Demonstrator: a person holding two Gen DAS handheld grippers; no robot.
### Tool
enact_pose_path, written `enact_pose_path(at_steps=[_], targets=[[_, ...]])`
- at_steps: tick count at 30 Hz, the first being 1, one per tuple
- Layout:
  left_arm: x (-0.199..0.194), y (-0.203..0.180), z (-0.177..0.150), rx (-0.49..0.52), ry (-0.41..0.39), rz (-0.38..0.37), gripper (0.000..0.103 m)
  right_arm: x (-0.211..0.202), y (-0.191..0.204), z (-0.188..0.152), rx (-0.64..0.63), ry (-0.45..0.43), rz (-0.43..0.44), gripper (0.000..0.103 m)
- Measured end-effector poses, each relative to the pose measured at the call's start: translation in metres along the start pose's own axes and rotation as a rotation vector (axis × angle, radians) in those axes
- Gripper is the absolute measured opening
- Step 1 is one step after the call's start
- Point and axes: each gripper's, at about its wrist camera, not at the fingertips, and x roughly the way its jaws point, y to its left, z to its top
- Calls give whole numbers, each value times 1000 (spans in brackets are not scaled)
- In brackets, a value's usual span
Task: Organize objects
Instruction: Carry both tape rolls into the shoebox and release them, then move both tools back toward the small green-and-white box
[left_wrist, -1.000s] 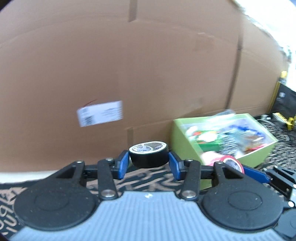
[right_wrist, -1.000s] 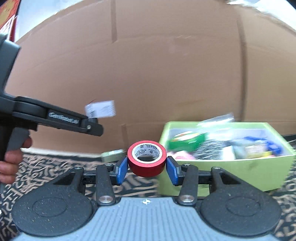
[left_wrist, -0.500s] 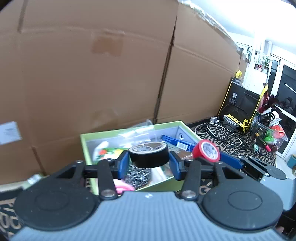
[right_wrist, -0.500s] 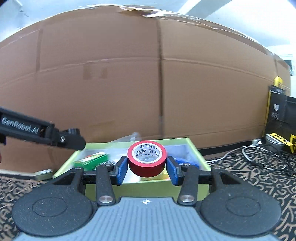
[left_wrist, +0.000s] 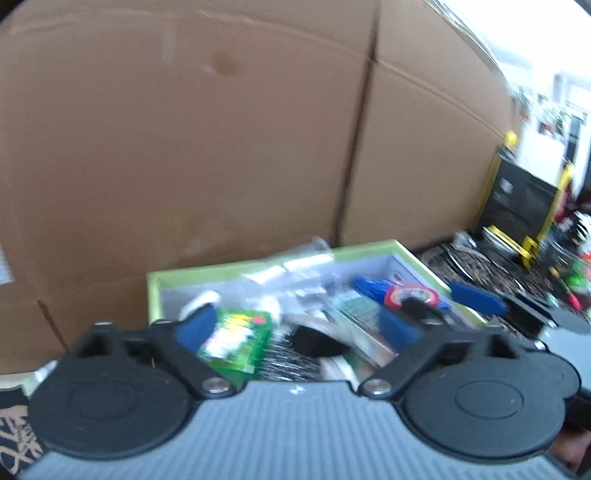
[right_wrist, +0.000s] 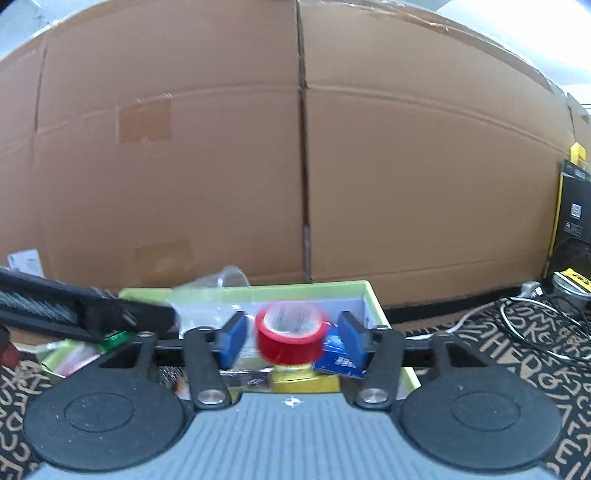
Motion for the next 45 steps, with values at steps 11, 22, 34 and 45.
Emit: enact_pose_path(at_steps=[11, 22, 34, 45], targets=[[-13, 22, -8, -25, 0, 11, 103, -14, 2, -11, 13, 12, -32, 79], [-67, 30, -7, -8, -57, 7, 103, -53, 25, 5, -4, -58, -9, 84], [-123, 104, -37, -2, -32, 165, 103, -82, 98, -7, -51, -34, 208, 88], [-122, 183, -68, -67, 32, 236, 99, -68, 200, -33, -182, 98, 410, 88]])
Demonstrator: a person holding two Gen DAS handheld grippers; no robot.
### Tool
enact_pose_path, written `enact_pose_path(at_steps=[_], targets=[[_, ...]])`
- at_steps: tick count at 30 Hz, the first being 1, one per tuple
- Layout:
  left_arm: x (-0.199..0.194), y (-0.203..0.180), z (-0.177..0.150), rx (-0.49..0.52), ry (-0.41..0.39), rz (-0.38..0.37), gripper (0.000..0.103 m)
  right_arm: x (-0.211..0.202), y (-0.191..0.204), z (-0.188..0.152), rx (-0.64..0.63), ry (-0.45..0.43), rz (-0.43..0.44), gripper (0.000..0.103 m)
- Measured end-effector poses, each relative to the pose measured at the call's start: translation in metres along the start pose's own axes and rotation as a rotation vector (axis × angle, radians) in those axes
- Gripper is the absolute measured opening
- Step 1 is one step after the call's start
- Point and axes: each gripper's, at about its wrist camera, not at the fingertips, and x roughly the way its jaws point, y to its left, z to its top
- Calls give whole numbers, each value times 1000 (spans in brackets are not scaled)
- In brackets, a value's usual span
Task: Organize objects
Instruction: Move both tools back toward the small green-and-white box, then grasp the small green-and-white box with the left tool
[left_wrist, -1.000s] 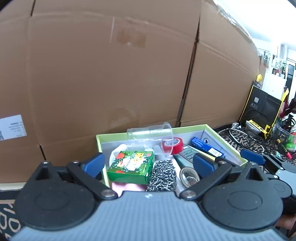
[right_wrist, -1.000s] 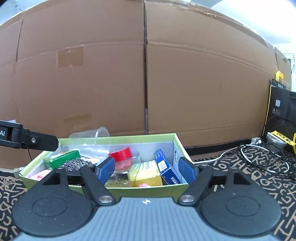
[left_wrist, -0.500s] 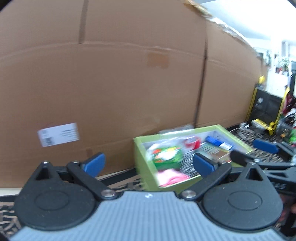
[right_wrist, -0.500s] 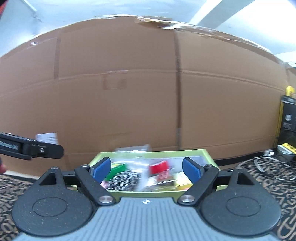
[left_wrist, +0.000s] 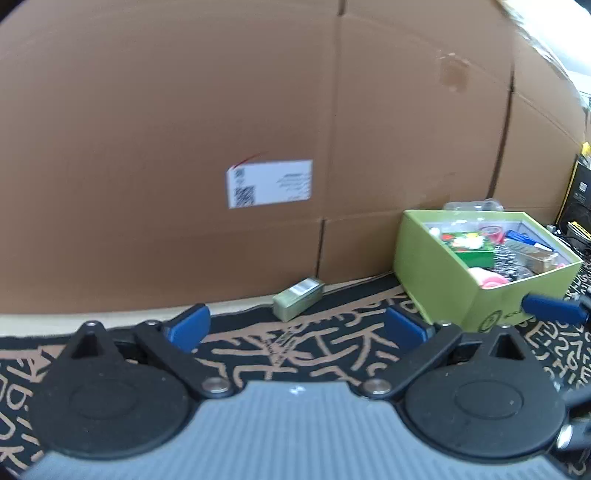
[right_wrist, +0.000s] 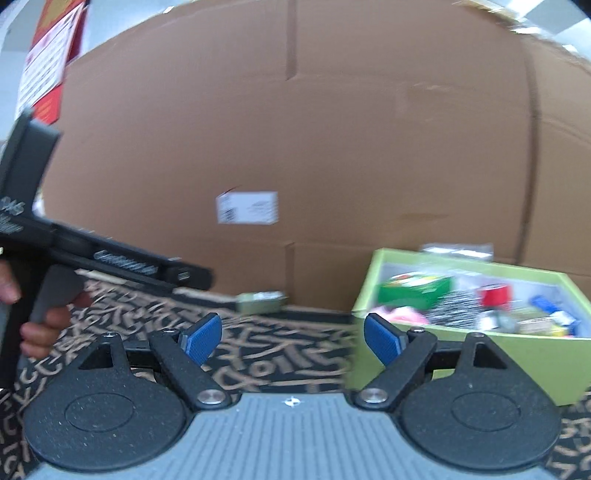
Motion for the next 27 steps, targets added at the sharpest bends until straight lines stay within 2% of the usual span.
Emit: enact_pose_path(at_steps=[6, 13, 17, 19, 27], targets=[[33, 14, 0, 17, 59, -36, 86, 48, 24, 0, -45, 80, 3, 87], [79, 17, 8, 13, 86, -77, 84, 97, 16, 2, -11, 151, -22, 81], [108, 23, 11, -27, 129, -107, 71, 111, 12, 1, 4, 173, -11, 80], [119, 26, 12, -43, 146, -130, 68, 119, 12, 1, 5, 183, -5, 80], [144, 32, 14, -64, 191, -173, 48, 149, 6, 6, 35, 219, 14, 80]])
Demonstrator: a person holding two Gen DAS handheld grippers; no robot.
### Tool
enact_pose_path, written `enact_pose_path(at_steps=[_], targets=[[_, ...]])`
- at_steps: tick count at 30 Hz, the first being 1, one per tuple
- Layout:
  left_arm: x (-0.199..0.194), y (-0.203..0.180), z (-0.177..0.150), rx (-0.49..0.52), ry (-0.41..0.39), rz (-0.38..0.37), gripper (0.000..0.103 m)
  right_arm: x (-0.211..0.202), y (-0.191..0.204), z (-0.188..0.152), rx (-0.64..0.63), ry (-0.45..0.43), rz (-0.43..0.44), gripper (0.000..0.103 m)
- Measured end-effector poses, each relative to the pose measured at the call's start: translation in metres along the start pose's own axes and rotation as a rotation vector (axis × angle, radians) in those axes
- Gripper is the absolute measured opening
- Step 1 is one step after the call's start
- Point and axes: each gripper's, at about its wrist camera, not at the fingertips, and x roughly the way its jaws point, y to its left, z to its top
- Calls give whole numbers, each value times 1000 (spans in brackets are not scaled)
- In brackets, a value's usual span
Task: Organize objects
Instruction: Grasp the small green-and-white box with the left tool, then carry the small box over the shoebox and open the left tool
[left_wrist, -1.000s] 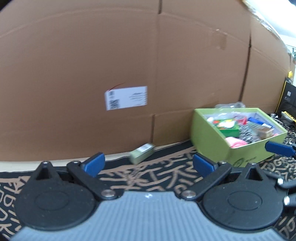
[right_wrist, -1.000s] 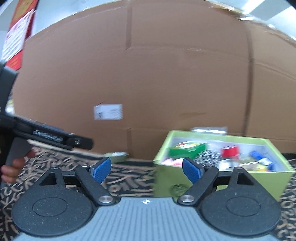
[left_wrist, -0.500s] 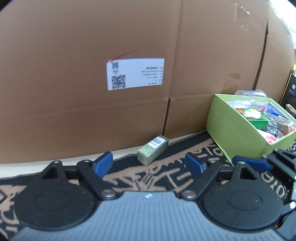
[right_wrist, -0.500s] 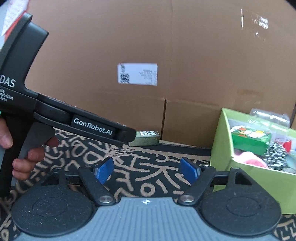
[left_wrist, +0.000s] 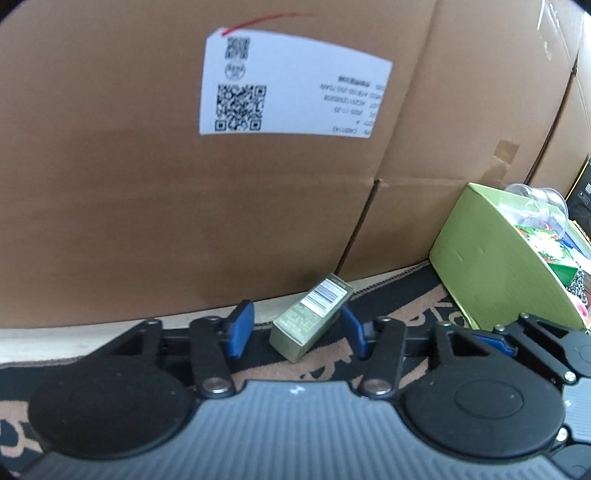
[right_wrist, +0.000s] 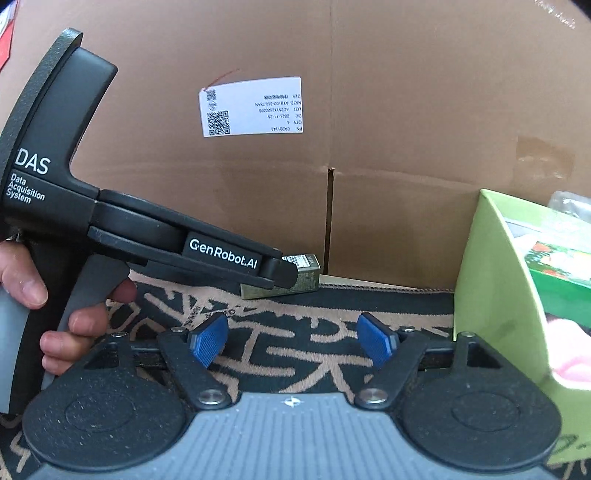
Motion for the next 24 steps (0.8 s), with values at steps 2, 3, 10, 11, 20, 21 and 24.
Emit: enact_pose_path(at_steps=[2, 3, 10, 11, 20, 21, 24], targets=[[3, -1, 0, 7, 8, -12, 42, 3, -1, 1, 4, 5, 5, 80], [5, -2, 0, 13, 17, -18, 37, 5, -2, 2, 7, 7, 7, 80], [-2, -14, -11, 92, 45, -103, 22, 3, -6, 0, 13, 7, 36, 80], [-5, -15, -13, 94, 53, -127, 22, 2, -6, 0, 5, 5, 45, 81], [-31, -14, -31, 40, 92, -229, 22, -19, 19, -12, -141, -1, 129, 73], [-35, -16, -32, 44, 92, -223, 22, -22, 22, -14, -159, -6, 121, 70], [-49, -15, -36, 41, 78, -218, 22, -38, 28, -19, -190, -28, 117, 59]])
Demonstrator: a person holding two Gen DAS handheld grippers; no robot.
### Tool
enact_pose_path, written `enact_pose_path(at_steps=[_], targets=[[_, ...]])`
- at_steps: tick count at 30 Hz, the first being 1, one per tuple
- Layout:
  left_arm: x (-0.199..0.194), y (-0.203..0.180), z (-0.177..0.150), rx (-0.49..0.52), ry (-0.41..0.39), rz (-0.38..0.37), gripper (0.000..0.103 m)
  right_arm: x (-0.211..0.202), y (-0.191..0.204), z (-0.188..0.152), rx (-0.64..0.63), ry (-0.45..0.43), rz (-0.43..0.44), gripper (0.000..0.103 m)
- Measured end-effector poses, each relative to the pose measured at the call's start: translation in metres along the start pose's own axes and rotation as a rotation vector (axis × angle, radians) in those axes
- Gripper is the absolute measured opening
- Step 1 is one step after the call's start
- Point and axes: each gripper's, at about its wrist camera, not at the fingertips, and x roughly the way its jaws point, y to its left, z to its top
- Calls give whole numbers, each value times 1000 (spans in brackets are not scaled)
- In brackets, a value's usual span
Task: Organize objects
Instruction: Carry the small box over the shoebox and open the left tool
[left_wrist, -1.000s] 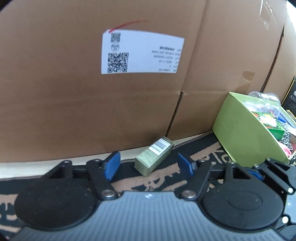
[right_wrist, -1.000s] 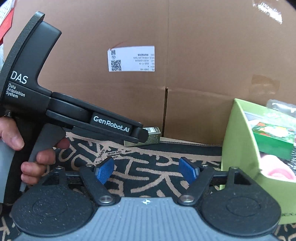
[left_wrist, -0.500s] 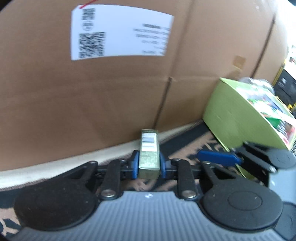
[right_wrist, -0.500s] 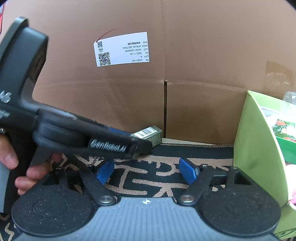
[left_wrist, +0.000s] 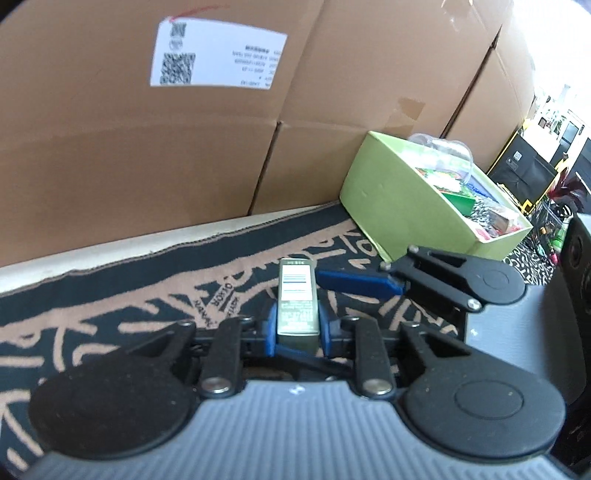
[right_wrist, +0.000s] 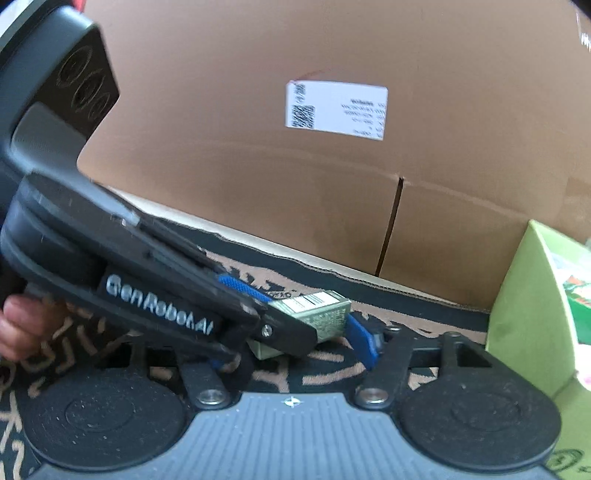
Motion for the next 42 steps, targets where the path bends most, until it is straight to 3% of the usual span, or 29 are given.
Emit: enact_pose_path(at_steps=[3, 9, 15, 20, 26, 32, 42], targets=[[-13, -4, -3, -33, -16, -19, 22, -20, 6, -3, 0, -33, -7, 58], [-35, -41, -8, 4, -65, 3, 22, -67, 19, -8, -38, -111, -83, 53], [-54, -95, -3, 107, -100, 14, 22, -116, 5, -12, 16, -187, -136, 53], [-58, -139, 8, 150, -127, -7, 22, -149, -5, -17, 1, -247, -236, 53], [-48, -181, 20, 147, -105, -24, 22, -172, -12, -27, -47, -291, -367, 55], [-35, -215, 27, 174, -99, -32, 22, -189, -31, -34, -25, -312, -423, 53], [10, -273, 69, 247, -126, -59, 22, -205, -106, -32, 23, -357, -513, 53]])
